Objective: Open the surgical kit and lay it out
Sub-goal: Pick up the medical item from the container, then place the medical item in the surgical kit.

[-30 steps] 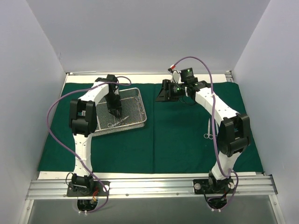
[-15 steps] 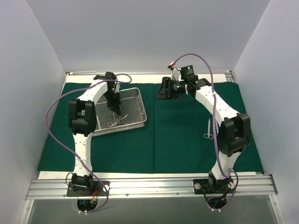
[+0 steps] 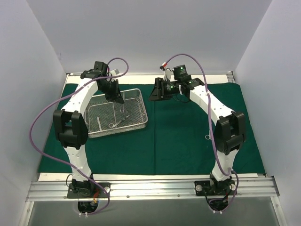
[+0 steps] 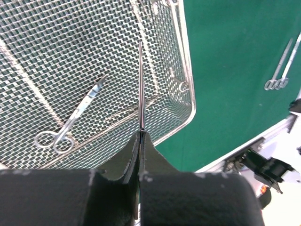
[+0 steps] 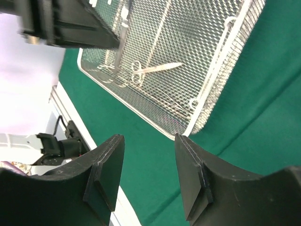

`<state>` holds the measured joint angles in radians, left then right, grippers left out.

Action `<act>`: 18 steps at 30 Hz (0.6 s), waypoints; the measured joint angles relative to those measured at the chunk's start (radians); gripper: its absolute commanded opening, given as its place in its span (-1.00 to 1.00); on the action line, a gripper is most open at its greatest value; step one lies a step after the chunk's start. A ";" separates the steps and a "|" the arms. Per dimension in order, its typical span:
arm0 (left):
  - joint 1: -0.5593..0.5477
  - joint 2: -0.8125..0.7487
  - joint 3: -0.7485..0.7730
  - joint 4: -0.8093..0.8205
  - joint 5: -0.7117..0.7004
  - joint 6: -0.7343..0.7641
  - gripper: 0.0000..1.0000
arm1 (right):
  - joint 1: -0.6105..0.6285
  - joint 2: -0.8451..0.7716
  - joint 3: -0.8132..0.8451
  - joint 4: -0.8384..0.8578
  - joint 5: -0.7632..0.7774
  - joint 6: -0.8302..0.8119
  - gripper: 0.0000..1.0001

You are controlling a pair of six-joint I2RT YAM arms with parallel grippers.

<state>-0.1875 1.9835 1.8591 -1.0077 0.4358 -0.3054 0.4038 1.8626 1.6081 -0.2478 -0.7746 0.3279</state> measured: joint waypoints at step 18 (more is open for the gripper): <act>-0.006 -0.048 -0.109 0.307 0.286 -0.220 -0.95 | 0.092 0.000 0.066 0.032 0.107 0.134 -0.12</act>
<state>-0.1936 1.9354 1.7496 -0.7002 0.7223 -0.5251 0.4953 1.8626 1.6737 -0.2161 -0.6674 0.4618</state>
